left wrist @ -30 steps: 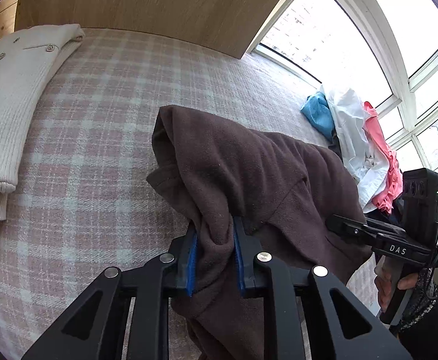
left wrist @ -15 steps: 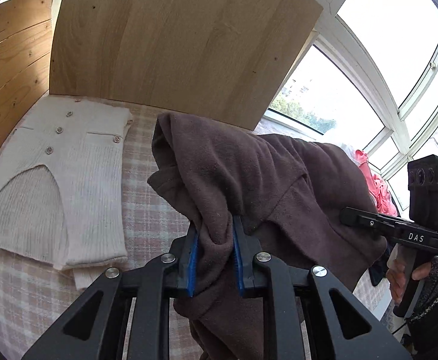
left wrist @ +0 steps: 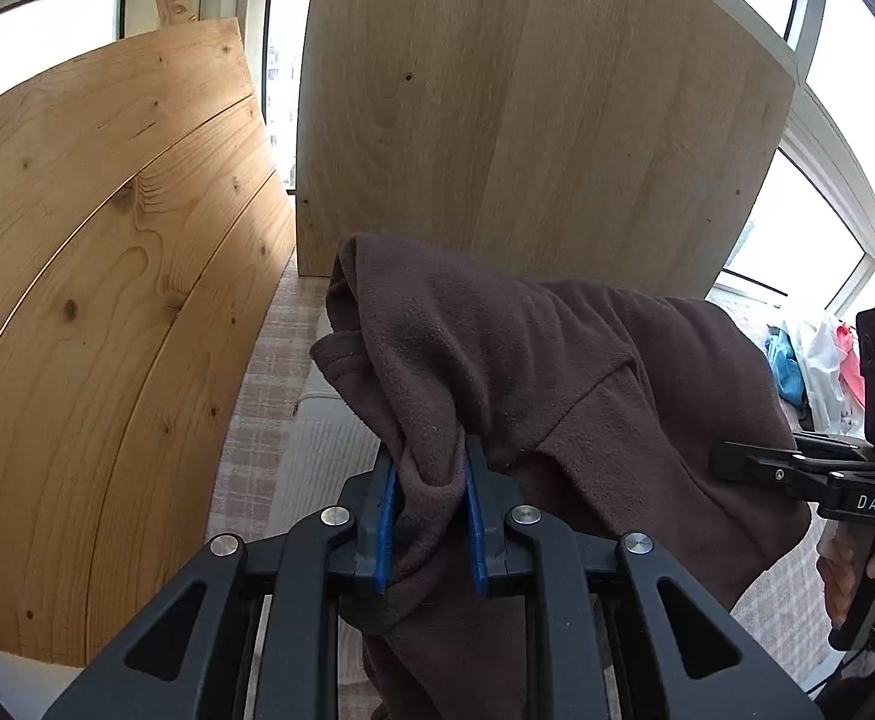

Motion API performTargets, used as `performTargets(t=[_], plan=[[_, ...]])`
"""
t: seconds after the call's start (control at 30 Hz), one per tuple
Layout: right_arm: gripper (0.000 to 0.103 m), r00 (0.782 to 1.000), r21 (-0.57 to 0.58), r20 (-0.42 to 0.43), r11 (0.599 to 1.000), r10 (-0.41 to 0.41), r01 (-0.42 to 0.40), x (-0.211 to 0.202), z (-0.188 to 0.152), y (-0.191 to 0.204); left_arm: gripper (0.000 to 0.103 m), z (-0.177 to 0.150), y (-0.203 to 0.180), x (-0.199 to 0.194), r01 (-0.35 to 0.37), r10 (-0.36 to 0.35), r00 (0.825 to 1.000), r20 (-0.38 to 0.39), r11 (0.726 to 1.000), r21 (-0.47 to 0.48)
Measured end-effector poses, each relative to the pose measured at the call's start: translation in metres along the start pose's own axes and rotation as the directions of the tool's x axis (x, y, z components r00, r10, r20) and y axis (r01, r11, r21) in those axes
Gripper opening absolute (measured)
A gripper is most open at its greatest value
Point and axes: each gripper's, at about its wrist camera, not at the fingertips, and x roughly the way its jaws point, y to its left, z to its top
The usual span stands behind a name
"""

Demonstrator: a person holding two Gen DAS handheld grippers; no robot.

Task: Fold clothes
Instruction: 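Grasp the folded fleece with both grippers and carry it onto the cream cardigan, then lower the fleece onto the cardigan stack and open both grippers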

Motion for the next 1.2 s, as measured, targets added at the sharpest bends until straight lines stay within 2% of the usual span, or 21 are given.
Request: performTargets(t=[0.17, 0.3, 0.37, 0.43, 0.53, 0.57, 0.67, 0.73, 0.87, 1.0, 1.07, 1.13, 1.2], plan=[[0.027, 1.0, 0.032, -0.024, 0.999, -0.012, 0.013, 0.036, 0.003, -0.001, 0.017, 0.007, 0.027, 0.027, -0.028, 0.029, 0.999, -0.027, 0.999, 0.033], [0.027, 0.998, 0.03, -0.032, 0.998, -0.058, 0.059, 0.048, -0.01, -0.012, 0.018, 0.004, 0.043, 0.053, -0.021, 0.023, 0.997, -0.069, 0.999, 0.035], [0.029, 0.997, 0.039, -0.035, 0.997, -0.064, 0.065, 0.048, -0.013, -0.018, 0.02, 0.0, 0.046, 0.064, -0.029, 0.032, 0.996, -0.079, 0.999, 0.04], [0.032, 0.997, 0.032, -0.057, 0.998, -0.056, 0.058, 0.044, -0.013, -0.02, 0.026, -0.002, 0.048, 0.069, -0.041, 0.045, 0.996, -0.078, 0.998, 0.043], [0.032, 0.997, 0.017, -0.063, 0.999, -0.047, 0.048, 0.025, -0.015, -0.022, 0.035, -0.004, 0.05, 0.059, -0.092, 0.096, 0.993, -0.07, 0.994, 0.063], [0.032, 0.998, 0.018, -0.047, 0.999, -0.047, 0.047, 0.014, -0.016, -0.022, 0.035, -0.005, 0.049, 0.051, -0.115, 0.119, 0.991, -0.057, 0.991, 0.074], [0.032, 0.993, -0.022, 0.096, 0.997, -0.071, 0.074, -0.015, -0.006, -0.014, 0.032, -0.005, 0.047, 0.015, -0.163, 0.161, 0.986, 0.034, 0.983, 0.082], [0.03, 0.983, -0.073, 0.166, 0.993, -0.078, 0.091, -0.023, 0.009, -0.005, 0.031, 0.002, 0.046, -0.005, -0.129, 0.122, 0.988, 0.097, 0.989, 0.072], [0.03, 0.984, -0.116, 0.169, 0.99, -0.057, 0.077, 0.007, 0.047, 0.008, 0.031, 0.021, 0.037, -0.006, -0.072, 0.056, 0.986, 0.157, 0.993, 0.096], [0.03, 0.992, -0.164, 0.095, 0.982, -0.077, 0.092, 0.05, 0.053, 0.004, 0.029, 0.028, 0.041, 0.045, -0.042, 0.036, 0.997, 0.065, 0.996, 0.085], [0.027, 0.992, -0.191, 0.041, 0.974, -0.12, 0.126, 0.073, 0.047, -0.006, 0.027, 0.021, 0.045, 0.075, -0.099, 0.099, 0.995, 0.008, 0.99, 0.101], [0.025, 0.992, -0.219, 0.03, 0.967, -0.125, 0.128, 0.082, 0.043, -0.015, 0.03, 0.016, 0.05, 0.098, -0.151, 0.154, 0.988, -0.013, 0.98, 0.13], [0.025, 0.993, -0.227, 0.023, 0.967, -0.117, 0.119, 0.08, 0.043, -0.014, 0.039, 0.015, 0.058, 0.099, -0.147, 0.149, 0.989, -0.017, 0.984, 0.102]])
